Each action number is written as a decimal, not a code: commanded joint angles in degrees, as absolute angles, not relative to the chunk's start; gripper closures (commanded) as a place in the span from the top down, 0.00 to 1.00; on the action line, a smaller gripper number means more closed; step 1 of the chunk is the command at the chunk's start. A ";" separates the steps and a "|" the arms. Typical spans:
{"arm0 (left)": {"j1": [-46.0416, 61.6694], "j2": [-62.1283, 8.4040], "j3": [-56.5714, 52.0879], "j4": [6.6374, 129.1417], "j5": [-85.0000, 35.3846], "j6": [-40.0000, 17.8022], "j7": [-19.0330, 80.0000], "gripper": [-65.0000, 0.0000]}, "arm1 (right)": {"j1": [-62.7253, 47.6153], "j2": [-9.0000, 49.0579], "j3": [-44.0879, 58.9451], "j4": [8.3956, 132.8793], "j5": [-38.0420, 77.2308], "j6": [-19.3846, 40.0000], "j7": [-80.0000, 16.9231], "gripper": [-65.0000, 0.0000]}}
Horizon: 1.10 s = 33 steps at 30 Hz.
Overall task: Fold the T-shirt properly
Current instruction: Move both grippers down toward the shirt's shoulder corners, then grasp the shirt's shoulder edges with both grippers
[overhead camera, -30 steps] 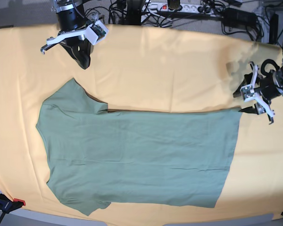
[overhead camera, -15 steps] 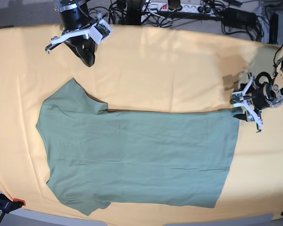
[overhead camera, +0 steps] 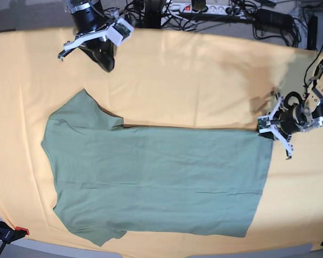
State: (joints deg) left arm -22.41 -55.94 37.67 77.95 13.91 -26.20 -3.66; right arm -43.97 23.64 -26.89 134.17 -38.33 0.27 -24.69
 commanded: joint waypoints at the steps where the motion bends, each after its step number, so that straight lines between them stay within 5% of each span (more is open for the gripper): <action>1: -23.83 -57.17 37.06 78.48 12.86 -25.69 -4.23 0.00 | -44.36 23.81 -26.44 135.00 -38.79 0.23 -23.27 0.00; 6: -23.81 -57.14 37.06 78.48 12.53 -25.65 -4.05 0.00 | -44.27 23.83 -20.10 135.00 -36.95 1.04 -21.43 0.00; 10: -23.64 -57.14 37.06 78.48 10.44 -25.67 -4.05 0.00 | -44.25 23.83 -12.91 135.00 -29.06 1.08 -17.69 0.43; 12: -23.66 -57.14 37.06 78.48 8.60 -25.67 -4.05 0.00 | -44.18 23.99 -10.20 135.00 -26.13 1.10 -17.50 0.55; 23: -23.66 -57.12 37.06 78.52 8.45 -25.67 -2.96 0.00 | -41.06 28.75 -6.33 134.39 -20.67 1.10 -17.43 0.55; 33: -23.64 -57.14 37.06 78.52 8.43 -25.69 -1.43 0.00 | -31.40 29.12 -6.33 119.74 -14.96 1.65 -15.99 0.55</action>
